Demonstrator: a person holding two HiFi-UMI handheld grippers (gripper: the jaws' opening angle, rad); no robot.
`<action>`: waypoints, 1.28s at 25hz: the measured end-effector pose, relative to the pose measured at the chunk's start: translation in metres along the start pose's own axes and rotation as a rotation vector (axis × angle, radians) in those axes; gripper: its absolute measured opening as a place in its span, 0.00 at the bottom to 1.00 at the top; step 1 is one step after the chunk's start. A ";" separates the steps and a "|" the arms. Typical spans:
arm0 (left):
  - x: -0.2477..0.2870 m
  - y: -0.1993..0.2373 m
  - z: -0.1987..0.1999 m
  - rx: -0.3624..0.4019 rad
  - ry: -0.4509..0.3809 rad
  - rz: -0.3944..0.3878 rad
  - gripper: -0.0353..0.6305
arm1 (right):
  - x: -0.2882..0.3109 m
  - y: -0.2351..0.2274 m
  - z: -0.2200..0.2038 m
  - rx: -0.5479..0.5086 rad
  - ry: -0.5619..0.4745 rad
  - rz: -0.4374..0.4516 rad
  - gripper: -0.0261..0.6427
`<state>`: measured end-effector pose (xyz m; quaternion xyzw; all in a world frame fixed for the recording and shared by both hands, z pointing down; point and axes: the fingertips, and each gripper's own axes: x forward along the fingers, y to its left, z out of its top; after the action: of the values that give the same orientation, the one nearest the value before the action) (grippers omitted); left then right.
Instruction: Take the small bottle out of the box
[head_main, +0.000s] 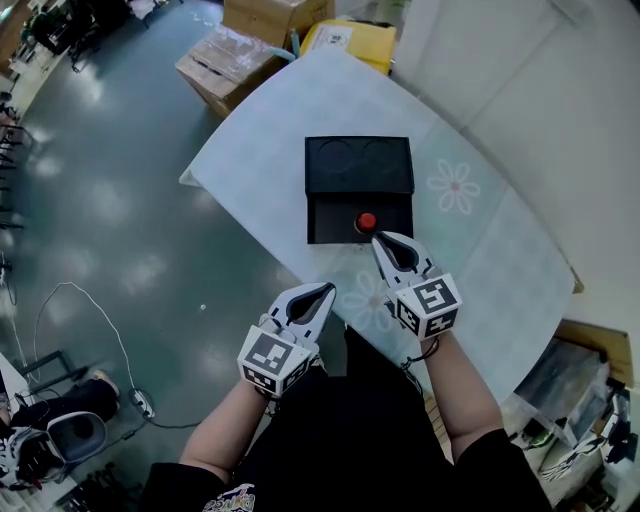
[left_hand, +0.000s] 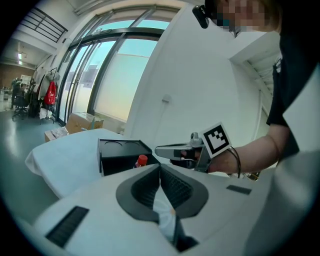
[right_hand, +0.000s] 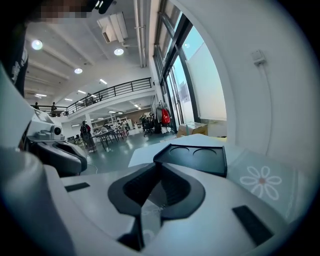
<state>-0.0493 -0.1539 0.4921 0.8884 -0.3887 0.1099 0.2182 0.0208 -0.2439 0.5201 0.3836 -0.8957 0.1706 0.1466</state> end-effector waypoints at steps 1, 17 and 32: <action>0.002 0.000 -0.001 -0.002 0.004 0.001 0.10 | 0.003 -0.002 -0.001 -0.009 0.008 0.003 0.13; 0.021 -0.007 -0.025 -0.039 0.059 -0.006 0.10 | 0.045 -0.023 -0.027 -0.236 0.077 0.017 0.29; 0.021 -0.005 -0.040 -0.059 0.087 -0.003 0.10 | 0.066 -0.021 -0.042 -0.283 0.098 0.035 0.30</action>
<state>-0.0325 -0.1458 0.5333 0.8764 -0.3807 0.1368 0.2611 -0.0013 -0.2819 0.5880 0.3347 -0.9091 0.0637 0.2396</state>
